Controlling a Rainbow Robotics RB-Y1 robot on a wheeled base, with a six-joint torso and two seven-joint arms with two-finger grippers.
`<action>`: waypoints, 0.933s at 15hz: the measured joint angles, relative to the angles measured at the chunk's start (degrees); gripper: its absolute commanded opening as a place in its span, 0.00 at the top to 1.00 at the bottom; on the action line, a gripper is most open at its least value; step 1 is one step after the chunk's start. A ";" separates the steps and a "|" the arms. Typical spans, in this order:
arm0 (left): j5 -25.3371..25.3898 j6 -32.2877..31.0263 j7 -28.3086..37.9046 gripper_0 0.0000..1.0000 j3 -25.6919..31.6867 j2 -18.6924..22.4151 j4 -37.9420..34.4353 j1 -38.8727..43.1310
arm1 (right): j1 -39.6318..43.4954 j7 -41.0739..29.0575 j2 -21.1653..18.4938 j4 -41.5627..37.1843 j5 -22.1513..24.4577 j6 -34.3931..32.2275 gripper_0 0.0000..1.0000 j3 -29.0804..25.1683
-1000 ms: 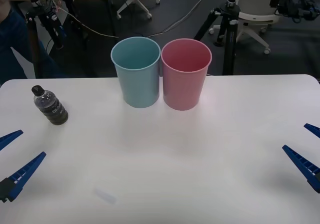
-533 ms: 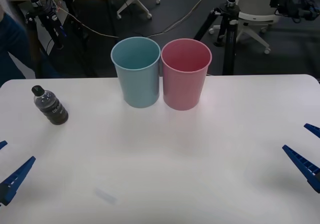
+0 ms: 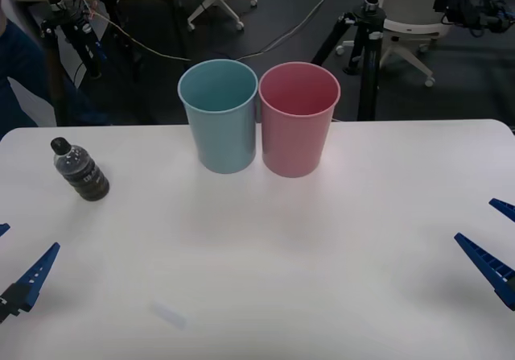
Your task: Grasp the object on the table and drop it into the matching bin: aluminum can to the light blue bin, PET bottle to the pink bin.
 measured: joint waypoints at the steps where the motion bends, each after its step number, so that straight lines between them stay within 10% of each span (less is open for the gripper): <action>1: 0.21 0.00 -0.45 0.00 -0.72 0.00 1.75 -1.09 | 0.00 0.00 0.00 0.00 0.00 0.00 0.00 0.00; 14: -0.81 1.66 -6.13 0.00 -1.85 0.96 16.06 -14.06 | 0.00 0.00 0.00 0.00 0.00 0.00 0.00 0.00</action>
